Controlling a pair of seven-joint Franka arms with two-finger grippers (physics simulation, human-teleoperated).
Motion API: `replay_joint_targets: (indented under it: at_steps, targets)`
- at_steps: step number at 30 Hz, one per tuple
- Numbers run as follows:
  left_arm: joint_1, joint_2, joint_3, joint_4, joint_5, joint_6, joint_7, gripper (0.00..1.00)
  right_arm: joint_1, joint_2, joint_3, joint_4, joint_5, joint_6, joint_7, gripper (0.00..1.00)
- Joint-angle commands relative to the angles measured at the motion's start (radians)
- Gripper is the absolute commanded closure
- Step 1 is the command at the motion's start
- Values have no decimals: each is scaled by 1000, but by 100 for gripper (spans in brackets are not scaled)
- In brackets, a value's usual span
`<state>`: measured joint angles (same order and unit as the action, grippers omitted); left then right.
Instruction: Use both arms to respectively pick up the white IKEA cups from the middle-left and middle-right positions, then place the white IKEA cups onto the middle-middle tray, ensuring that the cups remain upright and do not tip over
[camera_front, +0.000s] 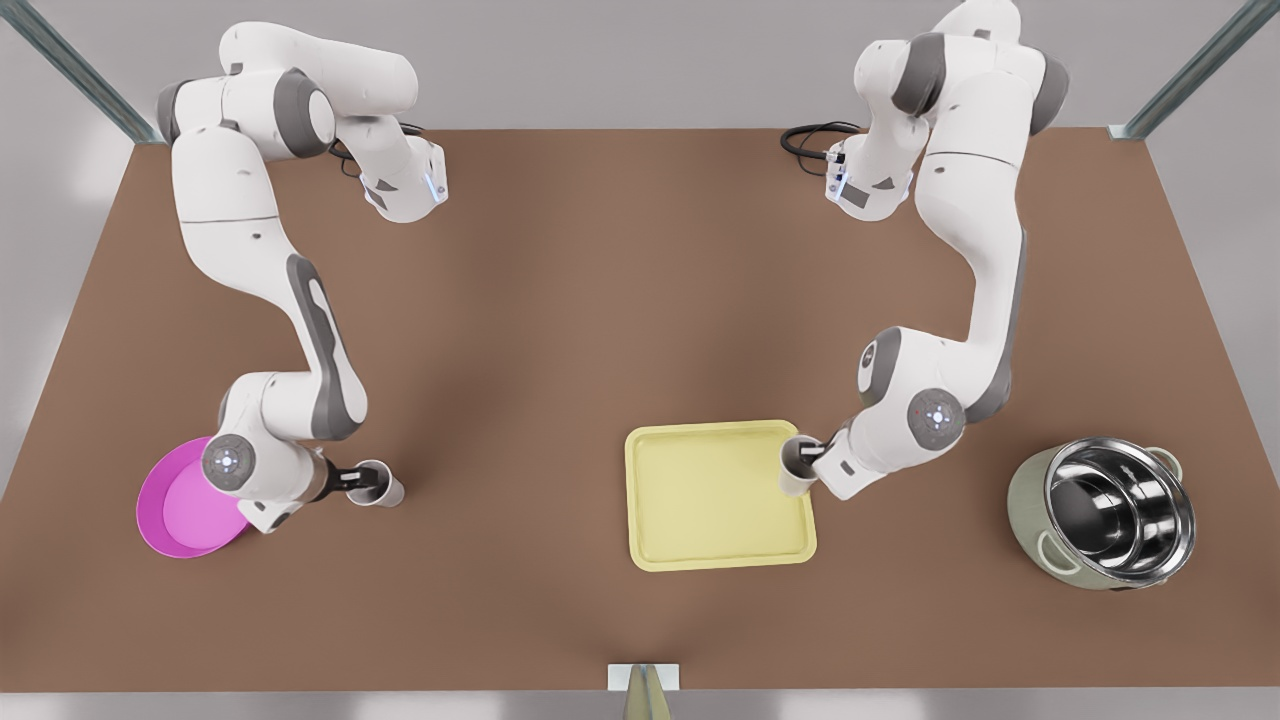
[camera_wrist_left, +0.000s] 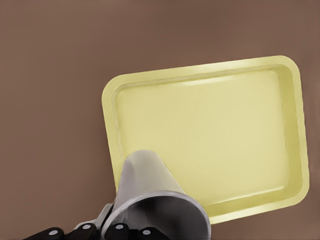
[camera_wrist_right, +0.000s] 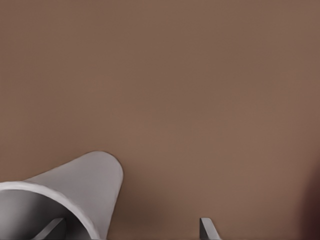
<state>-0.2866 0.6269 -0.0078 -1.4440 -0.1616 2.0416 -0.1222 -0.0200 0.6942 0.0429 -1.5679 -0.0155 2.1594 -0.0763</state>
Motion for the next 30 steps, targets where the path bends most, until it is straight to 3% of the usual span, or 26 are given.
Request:
replay_joint_targets:
  at_steps: [1, 2, 4, 8, 14, 16, 18, 19, 20, 24, 26, 30]
  targets:
    - [-3, 53, -3, 60, -4, -21, -168, 76, 2, 4, 0, -1, 2, 40, 30, 8]
    - [-2, 69, -14, 60, -6, -15, -169, 76, 2, 7, 0, -1, 0, 46, 30, 16]
    - [-2, 105, -34, 65, -15, -15, -169, 76, 3, 7, 0, -1, 0, 45, 27, 43]
    - [-2, 122, -38, 59, -39, -27, -169, 76, 11, 5, 0, 2, -1, 37, 23, 77]
    - [0, 165, -52, 56, -59, -31, -171, 75, 40, -39, 5, 12, -4, -24, 17, 79]
    - [1, 165, -60, 56, -59, -31, -169, 66, 41, -48, 34, 14, -3, -41, -20, 79]
    - [4, 165, -60, 56, -59, -31, -168, 20, 43, -55, 84, 26, -4, -58, -105, 79]
    - [7, 165, -60, 56, -59, -31, -168, 6, 45, -51, 121, 32, -4, -58, -155, 79]
    - [12, 163, -64, 56, -59, -32, -165, 0, 54, -45, 149, 45, -4, -58, -212, 79]
    - [38, 157, -81, 56, -58, -49, -163, 0, 143, 5, 206, 121, 88, -41, -168, 79]
    - [41, 137, -81, 56, -58, -92, -163, 0, 170, 113, 206, 227, 206, -20, -158, 79]
    - [37, 28, -81, 65, -20, -311, -168, 0, 337, 208, 186, 413, 213, -26, 199, 79]
